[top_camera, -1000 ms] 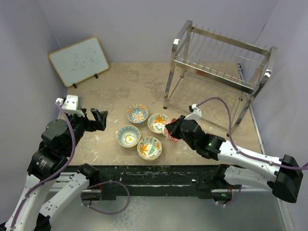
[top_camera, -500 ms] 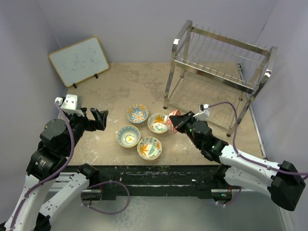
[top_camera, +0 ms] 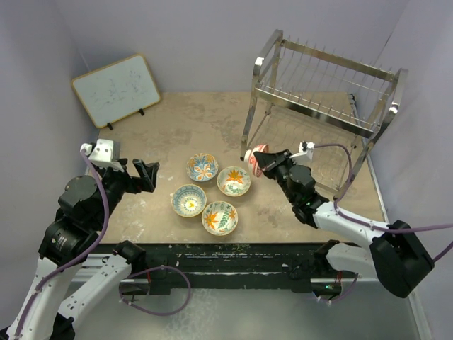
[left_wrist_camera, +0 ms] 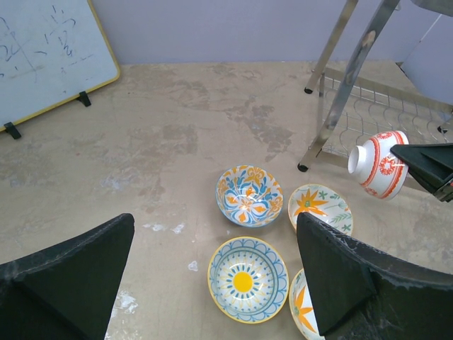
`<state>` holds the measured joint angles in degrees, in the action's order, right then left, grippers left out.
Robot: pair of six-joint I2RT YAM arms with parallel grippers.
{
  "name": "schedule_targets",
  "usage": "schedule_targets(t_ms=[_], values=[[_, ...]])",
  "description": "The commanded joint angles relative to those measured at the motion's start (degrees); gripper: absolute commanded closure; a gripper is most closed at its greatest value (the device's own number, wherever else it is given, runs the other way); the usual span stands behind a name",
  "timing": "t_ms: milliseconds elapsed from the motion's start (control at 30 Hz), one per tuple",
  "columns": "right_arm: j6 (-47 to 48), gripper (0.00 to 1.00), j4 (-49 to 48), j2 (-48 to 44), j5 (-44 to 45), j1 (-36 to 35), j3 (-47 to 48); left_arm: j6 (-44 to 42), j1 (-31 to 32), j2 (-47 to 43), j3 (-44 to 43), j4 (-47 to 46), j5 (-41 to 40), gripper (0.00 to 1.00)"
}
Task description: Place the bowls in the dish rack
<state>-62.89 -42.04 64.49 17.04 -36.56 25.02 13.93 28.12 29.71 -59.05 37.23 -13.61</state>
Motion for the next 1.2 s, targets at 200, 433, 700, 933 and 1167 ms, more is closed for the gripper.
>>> schedule_targets(t_ms=[200, 433, 700, 933, 1167], values=[[1.3, 1.00, -16.0, -0.2, -2.1, 4.7, 1.6, -0.6, -0.4, -0.5, -2.4, -1.7, 0.6, 0.01], [-2.1, 1.00, -23.2, 7.2, -7.1, 9.2, 3.6, -1.4, -0.4, 0.1, -2.1, -1.9, 0.3, 0.01], [-7.3, 1.00, -41.7, 19.4, -10.5, 14.7, 3.9, -1.4, -0.4, 0.1, -2.1, -1.9, 0.5, 0.01], [-7.4, 1.00, -44.1, 24.5, -11.9, 16.8, 8.0, -1.8, -0.4, 0.3, -2.2, -1.7, 0.0, 0.01], [-8.9, 1.00, -46.5, 31.7, -13.1, 18.7, 12.6, -2.0, -0.4, 0.6, -1.9, -1.8, -0.2, 0.01]])
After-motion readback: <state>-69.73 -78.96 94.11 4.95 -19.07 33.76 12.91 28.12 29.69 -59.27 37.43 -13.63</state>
